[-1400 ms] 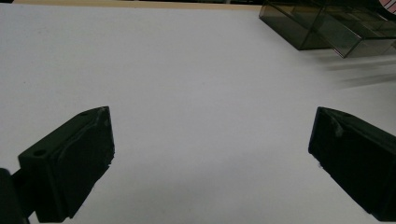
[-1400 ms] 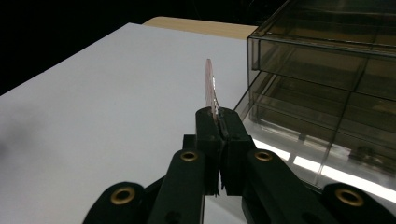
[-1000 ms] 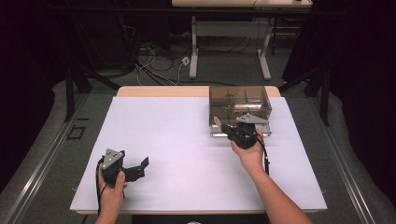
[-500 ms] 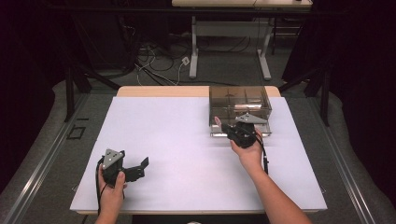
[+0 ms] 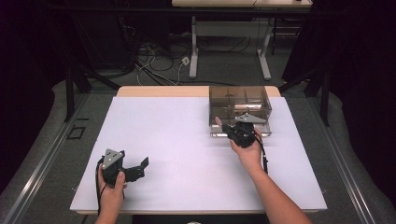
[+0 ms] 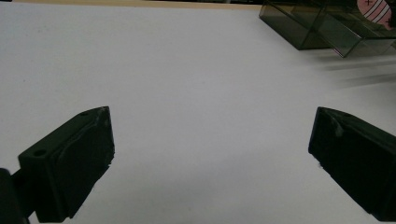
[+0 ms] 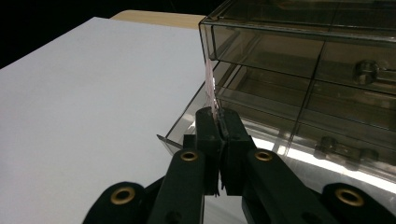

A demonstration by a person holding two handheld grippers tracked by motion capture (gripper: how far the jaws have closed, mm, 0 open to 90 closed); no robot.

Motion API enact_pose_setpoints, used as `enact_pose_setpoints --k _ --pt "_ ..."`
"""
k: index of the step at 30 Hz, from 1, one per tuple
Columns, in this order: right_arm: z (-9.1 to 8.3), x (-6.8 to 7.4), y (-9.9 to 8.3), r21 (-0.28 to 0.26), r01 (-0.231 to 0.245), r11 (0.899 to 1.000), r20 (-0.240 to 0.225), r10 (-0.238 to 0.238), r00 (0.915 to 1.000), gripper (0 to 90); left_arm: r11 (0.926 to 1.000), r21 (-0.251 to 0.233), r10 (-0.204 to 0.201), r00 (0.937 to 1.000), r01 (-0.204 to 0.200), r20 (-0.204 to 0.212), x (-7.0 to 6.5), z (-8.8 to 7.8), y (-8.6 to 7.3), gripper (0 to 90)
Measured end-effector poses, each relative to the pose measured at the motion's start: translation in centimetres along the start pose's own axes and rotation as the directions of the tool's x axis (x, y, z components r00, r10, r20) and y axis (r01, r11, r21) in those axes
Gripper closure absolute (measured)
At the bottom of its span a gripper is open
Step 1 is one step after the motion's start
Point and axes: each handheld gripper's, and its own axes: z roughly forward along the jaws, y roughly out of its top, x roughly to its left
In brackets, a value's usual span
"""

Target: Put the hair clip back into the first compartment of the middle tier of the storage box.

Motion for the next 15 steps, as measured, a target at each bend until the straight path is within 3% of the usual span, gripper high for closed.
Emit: enact_pose_setpoints --k 15 --pt "0.27 -0.15 -0.13 0.003 -0.001 1.000 0.006 0.001 1.0000 88.1 1.0000 0.001 0.000 1.0000 0.000 0.000 0.00 -0.03 0.00 0.4"
